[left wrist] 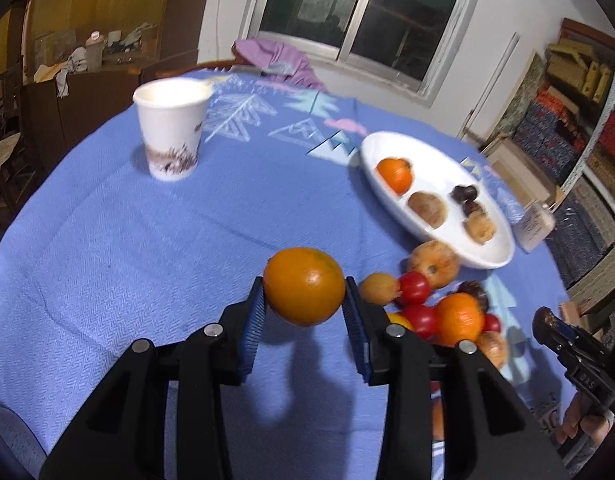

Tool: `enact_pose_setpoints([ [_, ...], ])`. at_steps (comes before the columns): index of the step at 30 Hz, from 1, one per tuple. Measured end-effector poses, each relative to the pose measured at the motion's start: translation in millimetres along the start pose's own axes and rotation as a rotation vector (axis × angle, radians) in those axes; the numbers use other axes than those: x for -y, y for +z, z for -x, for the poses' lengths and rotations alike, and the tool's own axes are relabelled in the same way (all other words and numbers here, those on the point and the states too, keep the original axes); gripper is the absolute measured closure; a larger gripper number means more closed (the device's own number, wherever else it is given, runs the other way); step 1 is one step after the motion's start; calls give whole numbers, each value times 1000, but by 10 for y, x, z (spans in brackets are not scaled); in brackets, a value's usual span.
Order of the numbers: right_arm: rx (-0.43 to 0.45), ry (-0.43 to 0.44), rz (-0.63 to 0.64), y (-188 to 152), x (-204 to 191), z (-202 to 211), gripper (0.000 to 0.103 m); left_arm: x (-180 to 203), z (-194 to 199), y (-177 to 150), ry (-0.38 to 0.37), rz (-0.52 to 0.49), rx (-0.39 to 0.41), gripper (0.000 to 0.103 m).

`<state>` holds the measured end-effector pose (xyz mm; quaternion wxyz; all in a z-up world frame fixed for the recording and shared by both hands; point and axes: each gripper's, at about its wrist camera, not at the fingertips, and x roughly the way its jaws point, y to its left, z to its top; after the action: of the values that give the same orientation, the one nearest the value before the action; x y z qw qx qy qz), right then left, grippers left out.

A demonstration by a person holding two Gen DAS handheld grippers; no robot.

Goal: Organize fruits
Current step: 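Carry the orange and dark brown fruit over the white plate and release both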

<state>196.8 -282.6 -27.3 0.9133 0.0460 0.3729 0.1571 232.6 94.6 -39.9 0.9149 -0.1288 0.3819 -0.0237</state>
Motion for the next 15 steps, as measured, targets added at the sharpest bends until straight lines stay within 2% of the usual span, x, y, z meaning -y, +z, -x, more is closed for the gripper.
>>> enact_pose_setpoints([
  [3,44,47,-58,271,115,146,59,312,101,193,-17,-73,12,65],
  [8,82,53,-57,860,93,148,59,979,67,703,-52,-174,28,65],
  [11,45,78,-16,1013,-16,-92,59,1342,-193,998,-44,-213,15,65],
  [15,-28,55,64,1045,-221,-586,59,1593,-773,1301,-22,-221,-67,65],
])
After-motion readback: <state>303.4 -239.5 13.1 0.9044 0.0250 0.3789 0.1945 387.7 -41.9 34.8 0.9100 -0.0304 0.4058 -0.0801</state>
